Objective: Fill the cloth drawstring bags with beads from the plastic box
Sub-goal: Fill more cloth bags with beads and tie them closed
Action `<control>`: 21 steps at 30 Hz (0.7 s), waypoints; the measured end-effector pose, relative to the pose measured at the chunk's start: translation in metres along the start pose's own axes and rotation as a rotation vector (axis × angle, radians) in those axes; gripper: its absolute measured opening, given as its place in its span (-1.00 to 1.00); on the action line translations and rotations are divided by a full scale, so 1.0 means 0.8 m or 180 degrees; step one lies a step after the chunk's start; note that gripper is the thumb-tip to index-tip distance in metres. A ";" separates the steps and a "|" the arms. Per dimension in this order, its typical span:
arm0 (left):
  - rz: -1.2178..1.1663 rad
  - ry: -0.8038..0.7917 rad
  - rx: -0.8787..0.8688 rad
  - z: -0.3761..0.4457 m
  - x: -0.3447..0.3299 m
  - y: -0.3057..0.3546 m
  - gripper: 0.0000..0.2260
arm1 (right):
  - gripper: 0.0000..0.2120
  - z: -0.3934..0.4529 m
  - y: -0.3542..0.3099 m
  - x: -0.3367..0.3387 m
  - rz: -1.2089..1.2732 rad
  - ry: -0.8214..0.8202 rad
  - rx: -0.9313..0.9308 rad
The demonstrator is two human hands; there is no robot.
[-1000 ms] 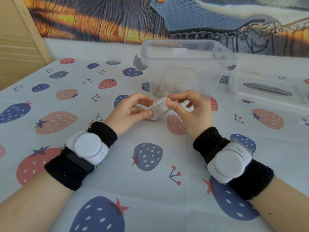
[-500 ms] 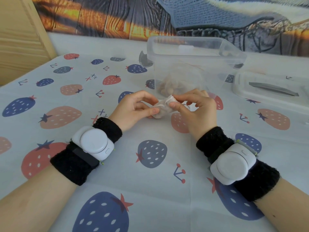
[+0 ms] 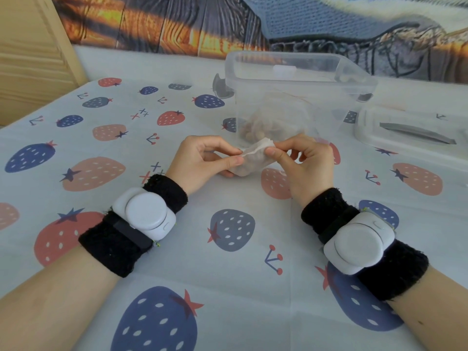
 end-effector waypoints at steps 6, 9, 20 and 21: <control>0.0046 -0.0028 0.0089 0.000 -0.001 -0.001 -0.92 | -0.76 0.002 0.005 -0.006 0.0050 -0.0138 -0.0006; 0.0133 -0.0088 0.0079 -0.001 -0.002 0.000 -0.89 | -0.73 0.003 0.005 -0.007 0.0023 -0.0194 0.0047; 0.0313 -0.0199 0.0163 0.000 -0.004 -0.003 -0.82 | -0.80 0.001 0.000 -0.002 0.0130 -0.0066 -0.0002; 0.0265 -0.0221 0.0209 0.000 -0.004 -0.006 -0.83 | -0.81 0.001 0.000 -0.001 0.0211 -0.0010 -0.0037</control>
Point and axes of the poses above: each hand's wrist, its own z-axis towards the middle knuckle, its own x-axis out of the back of the hand, y = z × x, the point moved 7 cm from there along z, towards the middle knuckle, and after that the axes turned 15 degrees about -z, right-handed, at the moved point
